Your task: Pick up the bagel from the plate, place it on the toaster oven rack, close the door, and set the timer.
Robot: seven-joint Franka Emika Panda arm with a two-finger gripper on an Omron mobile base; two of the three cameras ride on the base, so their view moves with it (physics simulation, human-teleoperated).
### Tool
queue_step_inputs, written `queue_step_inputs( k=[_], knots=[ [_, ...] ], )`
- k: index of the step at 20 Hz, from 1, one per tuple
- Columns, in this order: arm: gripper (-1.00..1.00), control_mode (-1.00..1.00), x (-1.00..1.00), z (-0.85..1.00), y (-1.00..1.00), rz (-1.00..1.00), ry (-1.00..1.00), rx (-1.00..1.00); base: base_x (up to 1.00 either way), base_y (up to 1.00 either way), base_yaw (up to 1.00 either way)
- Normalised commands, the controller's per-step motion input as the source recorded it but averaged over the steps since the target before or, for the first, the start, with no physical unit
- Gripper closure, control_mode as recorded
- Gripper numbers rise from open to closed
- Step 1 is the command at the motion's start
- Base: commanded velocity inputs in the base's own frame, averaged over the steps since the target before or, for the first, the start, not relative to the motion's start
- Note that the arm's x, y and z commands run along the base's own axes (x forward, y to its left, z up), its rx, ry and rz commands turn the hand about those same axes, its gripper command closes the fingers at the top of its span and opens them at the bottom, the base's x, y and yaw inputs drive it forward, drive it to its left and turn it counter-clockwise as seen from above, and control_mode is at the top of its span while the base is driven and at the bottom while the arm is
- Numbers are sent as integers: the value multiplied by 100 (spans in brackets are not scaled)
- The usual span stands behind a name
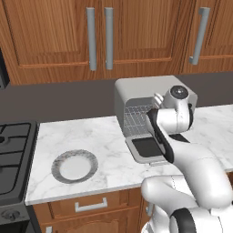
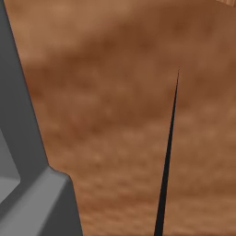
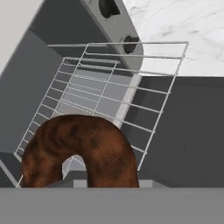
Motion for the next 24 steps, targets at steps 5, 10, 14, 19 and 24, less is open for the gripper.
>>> queue_step_inputs(
  k=[5, 10, 14, 19, 24],
  knots=[
    [100, -100, 17, -23, -15, 3, 0, 7, 0, 0, 0],
    [100, -100, 33, -29, -8, 2, 0, 1, 0, 0, 0],
    [100, -100, 33, -25, -2, 0, 0, 0, 0, 0, 0],
    [100, -100, 22, -21, -7, 0, 1, 1, 0, 0, 0],
    [100, -100, 23, -21, -6, 0, 2, 0, 0, 0, 0]
  ],
)
